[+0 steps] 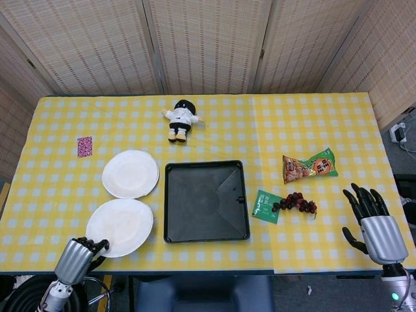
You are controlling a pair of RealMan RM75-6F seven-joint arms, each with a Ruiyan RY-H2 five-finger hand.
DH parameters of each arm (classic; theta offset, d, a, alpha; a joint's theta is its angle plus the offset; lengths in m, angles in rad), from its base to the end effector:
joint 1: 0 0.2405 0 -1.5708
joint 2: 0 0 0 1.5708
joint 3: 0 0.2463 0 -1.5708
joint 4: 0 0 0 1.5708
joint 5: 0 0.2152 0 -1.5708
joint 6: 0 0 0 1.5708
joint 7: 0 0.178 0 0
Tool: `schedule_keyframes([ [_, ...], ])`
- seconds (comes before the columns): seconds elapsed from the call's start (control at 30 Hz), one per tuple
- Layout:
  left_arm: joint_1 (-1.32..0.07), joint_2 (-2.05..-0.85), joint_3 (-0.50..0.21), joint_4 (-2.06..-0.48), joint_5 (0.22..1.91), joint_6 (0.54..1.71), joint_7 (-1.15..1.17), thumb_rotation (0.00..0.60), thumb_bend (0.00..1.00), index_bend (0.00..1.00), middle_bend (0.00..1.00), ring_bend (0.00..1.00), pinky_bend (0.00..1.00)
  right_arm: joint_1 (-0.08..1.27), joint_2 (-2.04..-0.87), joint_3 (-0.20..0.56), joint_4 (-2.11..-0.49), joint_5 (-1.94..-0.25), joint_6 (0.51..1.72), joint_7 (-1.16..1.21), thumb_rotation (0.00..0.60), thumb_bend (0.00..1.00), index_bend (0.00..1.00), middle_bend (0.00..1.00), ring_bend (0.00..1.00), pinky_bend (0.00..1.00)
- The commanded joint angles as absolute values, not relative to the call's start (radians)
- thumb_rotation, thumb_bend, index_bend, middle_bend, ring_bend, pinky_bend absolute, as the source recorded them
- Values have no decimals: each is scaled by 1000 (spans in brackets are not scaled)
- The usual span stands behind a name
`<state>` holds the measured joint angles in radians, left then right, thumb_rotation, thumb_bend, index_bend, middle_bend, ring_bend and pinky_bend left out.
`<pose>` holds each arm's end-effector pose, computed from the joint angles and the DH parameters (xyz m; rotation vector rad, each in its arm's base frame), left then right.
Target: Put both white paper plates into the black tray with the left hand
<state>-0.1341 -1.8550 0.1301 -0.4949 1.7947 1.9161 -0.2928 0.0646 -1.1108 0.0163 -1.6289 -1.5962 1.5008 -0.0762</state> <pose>-0.2922 0.1889 0.0166 -1.6916 -0.5001 -1.2996 -0.2920 -0.2005 0.1412 1.4873 -0.8357 0.8803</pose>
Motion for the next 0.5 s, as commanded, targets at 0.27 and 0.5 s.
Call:
schedule_keyframes([
  [0.27,-184,-1755,125,-713,1845,1962,-125,600,494,626,1000,1000,1000,60,-1102,11,-1633,-1613,1516,-60,600,365,0,0,0,0],
  [0.5,-207,-1713,138,-837,1883,1929,-40,600,494,626,1000,1000,1000,55,-1095,4,-1639,-1633,1530,-49,600,365,0,0,0,0],
])
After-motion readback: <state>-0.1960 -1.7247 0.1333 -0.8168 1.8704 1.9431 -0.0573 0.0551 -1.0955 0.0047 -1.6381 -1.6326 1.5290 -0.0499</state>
